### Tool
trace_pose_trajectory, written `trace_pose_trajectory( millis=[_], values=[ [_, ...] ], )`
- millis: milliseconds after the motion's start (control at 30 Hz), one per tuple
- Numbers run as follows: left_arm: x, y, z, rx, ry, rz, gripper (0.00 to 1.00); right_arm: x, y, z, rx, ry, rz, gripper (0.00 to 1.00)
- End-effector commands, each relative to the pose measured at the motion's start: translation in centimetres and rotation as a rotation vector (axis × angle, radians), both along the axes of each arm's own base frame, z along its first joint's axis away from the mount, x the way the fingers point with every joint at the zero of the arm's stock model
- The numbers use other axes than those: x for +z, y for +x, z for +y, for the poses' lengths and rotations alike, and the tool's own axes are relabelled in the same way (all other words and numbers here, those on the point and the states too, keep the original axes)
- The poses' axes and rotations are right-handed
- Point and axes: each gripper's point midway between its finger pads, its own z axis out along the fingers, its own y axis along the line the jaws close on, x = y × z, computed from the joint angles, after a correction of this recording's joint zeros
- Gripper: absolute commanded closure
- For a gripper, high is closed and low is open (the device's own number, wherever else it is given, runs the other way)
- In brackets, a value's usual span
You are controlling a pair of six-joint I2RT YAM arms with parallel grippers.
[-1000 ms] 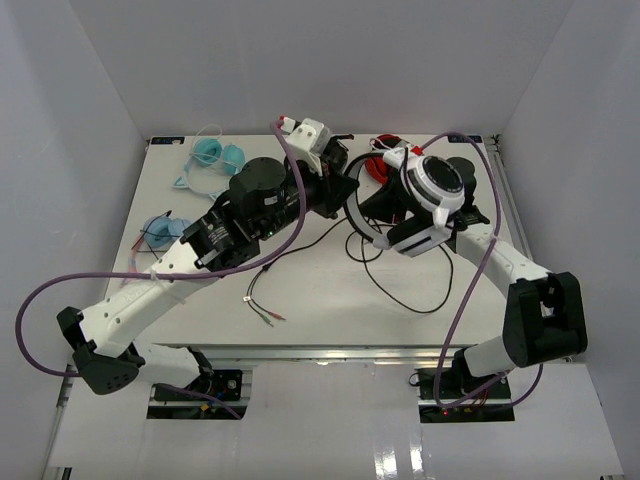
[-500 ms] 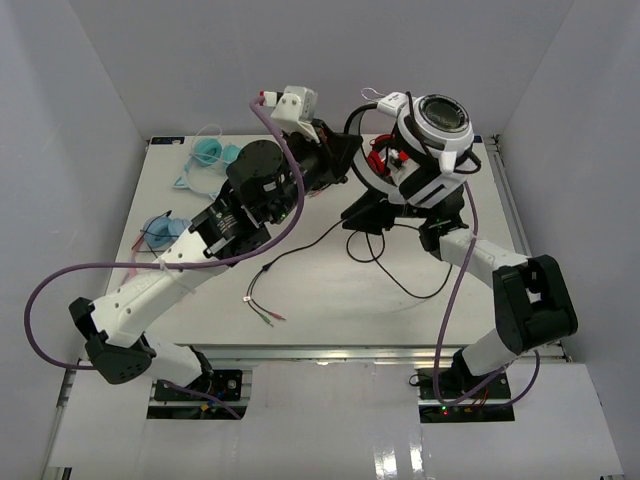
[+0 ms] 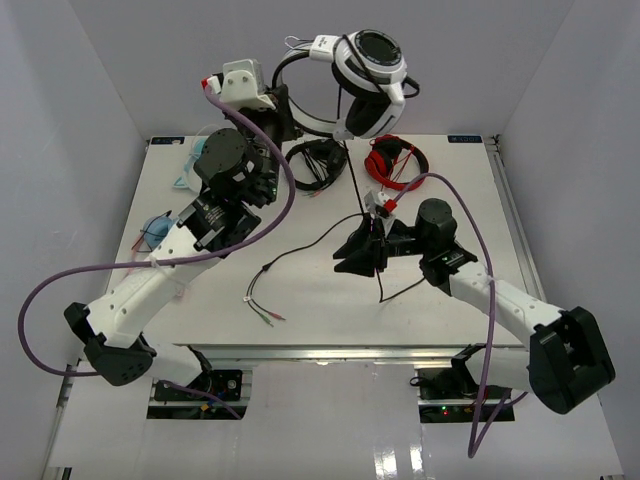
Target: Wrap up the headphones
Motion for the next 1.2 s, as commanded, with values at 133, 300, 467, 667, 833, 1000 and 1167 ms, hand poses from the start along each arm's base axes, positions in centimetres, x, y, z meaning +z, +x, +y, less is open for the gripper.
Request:
trace_pose_trajectory(
  millis=[133, 300, 467, 667, 833, 1000, 1167],
  values=[
    [-1.3, 3.5, 9.4, 0.339, 0.019, 0.02, 1.0, -1.7, 3.6, -1.0, -0.242, -0.27, -0.237, 0.92],
    [-11.3, 7.1, 6.1, 0.308, 0.311, 0.208, 1.0, 1.9, 8.8, -4.4, -0.515, -0.498, -0.477, 0.92],
    [-20.8, 7.0, 3.2, 0.156, 0.493, 0.378, 1.0, 6.1, 12.6, -8.3, -0.75, -0.65, -0.703, 0.92],
    [-27.3, 4.9, 0.5, -0.043, 0.592, 0.528, 1.0, 7.4, 14.4, -9.2, -0.833, -0.71, -0.802, 0.92],
    [-30.7, 2.4, -1.1, -0.231, 0.64, 0.62, 1.0, 7.7, 15.9, -10.2, -0.918, -0.757, -0.857, 0.84],
    [-31.4, 0.1, -1.8, -0.357, 0.637, 0.617, 1.0, 7.4, 16.8, -11.7, -0.996, -0.756, -0.857, 0.76],
    [-32.8, -1.6, -2.5, -0.467, 0.662, 0.637, 1.0, 7.1, 17.2, -11.8, -0.999, -0.695, -0.801, 0.71]
  ],
)
